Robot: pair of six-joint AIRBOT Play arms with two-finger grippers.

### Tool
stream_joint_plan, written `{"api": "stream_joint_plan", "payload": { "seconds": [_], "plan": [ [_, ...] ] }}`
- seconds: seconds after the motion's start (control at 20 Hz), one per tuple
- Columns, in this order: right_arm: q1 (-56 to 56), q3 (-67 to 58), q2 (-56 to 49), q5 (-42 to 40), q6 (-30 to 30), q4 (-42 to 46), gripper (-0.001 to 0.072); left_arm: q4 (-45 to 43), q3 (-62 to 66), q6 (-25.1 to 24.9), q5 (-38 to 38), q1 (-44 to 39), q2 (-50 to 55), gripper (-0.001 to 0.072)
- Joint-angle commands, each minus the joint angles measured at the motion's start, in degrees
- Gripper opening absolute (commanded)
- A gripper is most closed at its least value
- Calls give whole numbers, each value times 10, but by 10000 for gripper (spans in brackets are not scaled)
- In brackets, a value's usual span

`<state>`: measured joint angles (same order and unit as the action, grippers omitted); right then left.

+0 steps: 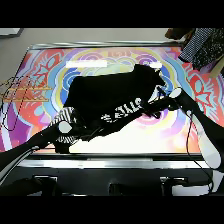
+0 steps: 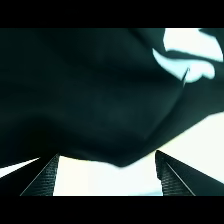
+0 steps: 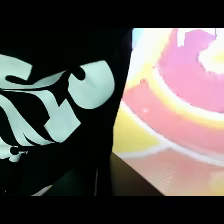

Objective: Fold the clothes and pants, and hang the long-sleeved shirts on hangers.

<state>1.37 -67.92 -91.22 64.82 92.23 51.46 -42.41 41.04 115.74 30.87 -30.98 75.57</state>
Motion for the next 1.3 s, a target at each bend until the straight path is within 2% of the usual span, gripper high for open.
{"api": "stream_joint_plan", "payload": {
  "seconds": [0.0, 0.05, 0.1, 0.2, 0.3, 0.35, 0.45, 0.55, 0.75, 0.8, 0.9, 0.95, 1.1, 1.25],
  "plan": [
    [1, 0, 24, 24, 6, 4, 24, 15, 0, 19, -66, -8, 21, 495],
    [1, 0, 33, 30, 6, 9, 24, 15, 0, 17, -67, -6, 20, 163],
    [1, 0, 44, 42, 10, 18, 24, 15, 1, 15, -63, -4, 18, 26],
    [1, 0, 83, 73, 31, 59, 24, 13, 4, 4, -37, 18, -1, 25],
    [1, 0, 153, 97, 66, 108, 23, 13, 20, -56, 16, 59, -52, 24],
    [1, 0, 195, 110, 92, 129, 23, 13, 35, -91, 58, 84, -88, 24],
    [1, 0, 288, 158, 144, 157, 23, 11, 68, -128, 164, 129, -159, 24],
    [1, 0, 370, 229, 190, 158, 23, 2, 82, -125, 258, 151, -227, 24],
    [1, 0, 509, 384, 265, 168, 24, -20, 70, -32, 380, 139, -340, 24],
    [1, 0, 537, 413, 284, 170, 24, -21, 69, -19, 392, 131, -362, 24],
    [1, 0, 572, 411, 326, 166, 24, -20, 69, 5, 396, 120, -381, 24],
    [1, 0, 572, 410, 324, 169, 25, -20, 69, 5, 396, 118, -378, 24],
    [1, 0, 528, 360, 284, 198, 25, -20, 69, -2, 376, 116, -335, 24],
    [1, 0, 432, 275, 245, 186, 26, -8, 69, -32, 320, 116, -251, 24]
  ]
}}
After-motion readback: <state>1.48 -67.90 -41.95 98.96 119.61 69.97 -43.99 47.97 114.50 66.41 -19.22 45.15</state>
